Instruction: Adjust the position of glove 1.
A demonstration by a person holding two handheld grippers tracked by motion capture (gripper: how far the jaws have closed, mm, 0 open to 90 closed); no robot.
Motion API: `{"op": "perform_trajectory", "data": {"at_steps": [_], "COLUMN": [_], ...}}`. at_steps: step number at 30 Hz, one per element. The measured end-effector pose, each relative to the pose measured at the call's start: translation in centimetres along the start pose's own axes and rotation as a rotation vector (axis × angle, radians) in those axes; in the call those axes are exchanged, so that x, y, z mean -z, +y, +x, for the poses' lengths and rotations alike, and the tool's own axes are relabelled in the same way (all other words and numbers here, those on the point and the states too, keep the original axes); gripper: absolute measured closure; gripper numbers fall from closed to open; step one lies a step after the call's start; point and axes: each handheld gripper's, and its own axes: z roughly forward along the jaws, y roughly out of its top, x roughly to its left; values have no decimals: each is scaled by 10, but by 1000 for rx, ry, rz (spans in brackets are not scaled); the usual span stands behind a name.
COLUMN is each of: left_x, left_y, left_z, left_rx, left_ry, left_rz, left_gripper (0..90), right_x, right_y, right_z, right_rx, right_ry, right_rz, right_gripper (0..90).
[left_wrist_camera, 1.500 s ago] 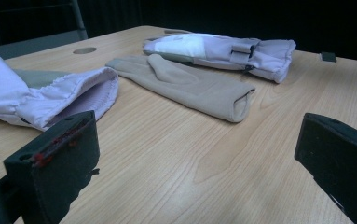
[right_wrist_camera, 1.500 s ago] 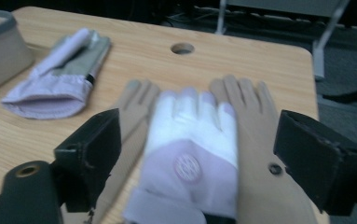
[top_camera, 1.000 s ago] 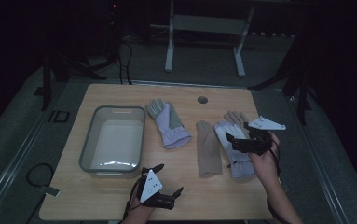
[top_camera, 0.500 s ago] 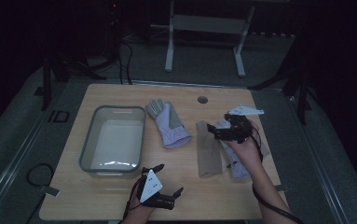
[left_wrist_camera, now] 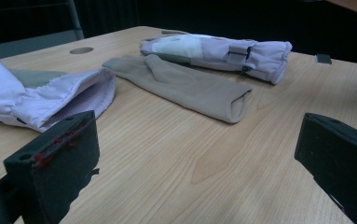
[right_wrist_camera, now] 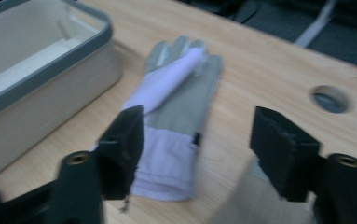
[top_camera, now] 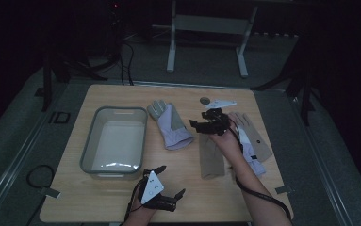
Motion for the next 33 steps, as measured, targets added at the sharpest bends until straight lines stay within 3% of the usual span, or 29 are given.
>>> {"op": "perform_trajectory", "data": {"at_steps": [5, 12, 20, 26, 33], "left_x": [0, 0, 1, 1, 1], "left_y": [0, 0, 0, -1, -1], "left_z": [0, 0, 1, 1, 2], "left_rx": [7, 10, 14, 20, 21], "left_ry": [-2, -4, -3, -4, -8], "left_rz": [-2, -7, -7, -12, -12], "left_gripper": [0, 0, 0, 0, 0], "right_x": [-22, -53, -83, -105, -124], "right_y": [5, 10, 12, 8, -1], "right_z": [6, 10, 11, 11, 6], "right_rx": [8, 26, 15, 23, 11], "right_ry": [20, 38, 37, -2, 1], "right_rz": [20, 41, 61, 108, 157], "right_gripper": [469, 518, 505, 507, 495]}}
